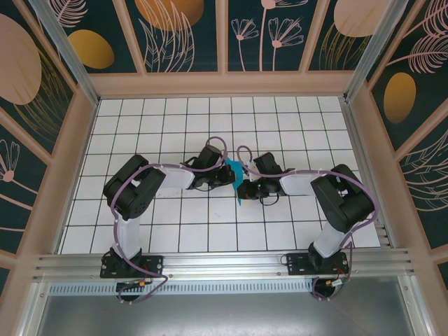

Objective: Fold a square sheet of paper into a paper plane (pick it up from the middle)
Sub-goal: Fold the wing for the fifth time at the center of the table.

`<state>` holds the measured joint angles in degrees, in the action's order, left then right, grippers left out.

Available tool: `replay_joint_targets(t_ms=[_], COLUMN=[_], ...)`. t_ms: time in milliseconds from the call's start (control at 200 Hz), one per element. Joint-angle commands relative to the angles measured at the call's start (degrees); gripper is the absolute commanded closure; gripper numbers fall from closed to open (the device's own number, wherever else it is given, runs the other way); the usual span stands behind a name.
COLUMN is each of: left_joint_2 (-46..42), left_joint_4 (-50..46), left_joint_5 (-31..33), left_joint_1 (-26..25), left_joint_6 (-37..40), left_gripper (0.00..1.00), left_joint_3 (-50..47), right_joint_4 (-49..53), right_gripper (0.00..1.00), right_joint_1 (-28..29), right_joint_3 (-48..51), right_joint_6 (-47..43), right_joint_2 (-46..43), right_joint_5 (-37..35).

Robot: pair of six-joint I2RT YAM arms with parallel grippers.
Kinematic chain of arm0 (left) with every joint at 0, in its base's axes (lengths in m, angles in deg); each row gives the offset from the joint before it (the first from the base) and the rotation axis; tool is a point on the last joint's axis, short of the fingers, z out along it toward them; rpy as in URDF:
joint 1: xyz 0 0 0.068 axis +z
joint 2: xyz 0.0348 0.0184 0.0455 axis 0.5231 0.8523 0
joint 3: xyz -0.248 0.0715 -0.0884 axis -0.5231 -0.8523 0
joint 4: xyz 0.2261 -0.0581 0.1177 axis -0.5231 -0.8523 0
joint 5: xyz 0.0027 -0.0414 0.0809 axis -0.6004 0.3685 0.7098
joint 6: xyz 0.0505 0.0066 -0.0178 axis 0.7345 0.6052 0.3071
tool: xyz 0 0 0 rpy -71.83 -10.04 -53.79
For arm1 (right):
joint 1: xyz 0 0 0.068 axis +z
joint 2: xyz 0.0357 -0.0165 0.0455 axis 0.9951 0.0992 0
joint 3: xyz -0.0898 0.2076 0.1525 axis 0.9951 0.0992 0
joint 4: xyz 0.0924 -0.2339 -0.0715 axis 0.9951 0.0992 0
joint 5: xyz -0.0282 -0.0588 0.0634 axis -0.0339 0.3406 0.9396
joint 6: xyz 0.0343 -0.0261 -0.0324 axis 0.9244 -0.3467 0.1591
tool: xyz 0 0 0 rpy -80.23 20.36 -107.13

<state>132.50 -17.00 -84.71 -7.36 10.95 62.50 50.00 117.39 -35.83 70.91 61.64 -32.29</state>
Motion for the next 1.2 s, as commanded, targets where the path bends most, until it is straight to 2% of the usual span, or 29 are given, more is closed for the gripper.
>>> replay_joint_targets(t_ms=[0, 235, 701, 896, 1196], left_joint_2=[3.0, 5.1, 9.0, 9.7, 13.3], left_joint_4=[-2.6, -4.7, -10.3, -9.3, -13.5], left_joint_5=[7.8, 7.9, 12.5, 12.1, 11.4], left_joint_1=[4.3, 7.1, 10.4, 12.6, 13.5], left_joint_6=[2.6, 5.0, 8.0, 9.0, 12.1], left_gripper=[0.93, 0.93, 0.93, 0.93, 0.92], left_joint_3=[0.6, 4.1, 10.8, 10.1, 18.5], right_joint_4=[10.1, 9.9, 9.9, 9.4, 9.2], right_gripper=[0.9, 0.9, 0.9, 0.9, 0.9], right_joint_1=[0.4, 0.3, 0.4, 0.4, 0.4], right_joint_3=[3.4, 4.1, 4.8, 4.8, 5.1], right_joint_6=[-1.0, -1.1, -1.0, -0.7, -0.8], right_joint_2=[4.3, 4.5, 4.1, 3.8, 3.0], right_joint_5=[-6.3, -6.5, -6.7, -6.6, -6.3])
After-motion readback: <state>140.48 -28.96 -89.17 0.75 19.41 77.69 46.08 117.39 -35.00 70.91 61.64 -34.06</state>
